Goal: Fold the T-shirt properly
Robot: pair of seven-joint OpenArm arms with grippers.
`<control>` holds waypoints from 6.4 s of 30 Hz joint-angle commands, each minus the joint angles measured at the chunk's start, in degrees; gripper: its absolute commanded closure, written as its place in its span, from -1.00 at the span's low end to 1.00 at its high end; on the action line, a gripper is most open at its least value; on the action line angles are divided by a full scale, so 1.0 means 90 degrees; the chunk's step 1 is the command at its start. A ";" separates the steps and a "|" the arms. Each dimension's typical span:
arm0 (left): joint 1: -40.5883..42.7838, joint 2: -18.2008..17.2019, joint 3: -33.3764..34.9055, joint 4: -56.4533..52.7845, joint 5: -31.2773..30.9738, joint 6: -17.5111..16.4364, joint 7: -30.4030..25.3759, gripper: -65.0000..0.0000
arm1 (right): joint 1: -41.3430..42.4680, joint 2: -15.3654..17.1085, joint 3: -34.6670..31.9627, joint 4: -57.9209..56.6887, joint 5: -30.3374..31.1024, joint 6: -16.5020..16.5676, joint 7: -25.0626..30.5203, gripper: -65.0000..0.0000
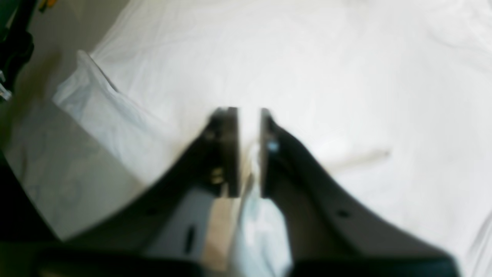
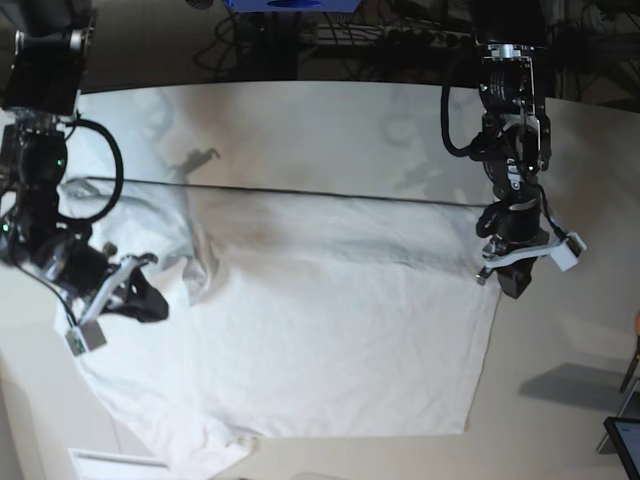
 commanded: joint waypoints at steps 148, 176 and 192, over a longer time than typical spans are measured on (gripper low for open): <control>0.2135 -0.0375 0.0545 -0.1159 0.3006 -0.1301 0.0692 1.00 | -0.3997 -0.0703 0.1897 -0.0120 -0.3474 0.0010 0.1875 0.97; 0.3072 -0.1088 0.0008 -0.0583 0.3045 -0.1301 0.0682 1.00 | -0.4309 -0.0928 0.1916 0.0329 -0.4675 0.0039 0.1933 0.97; 0.3023 -0.1312 0.0066 -0.0534 0.3045 -0.1311 0.0682 1.00 | -0.4768 -0.0937 0.1926 0.0486 -0.4724 0.0020 0.1914 0.97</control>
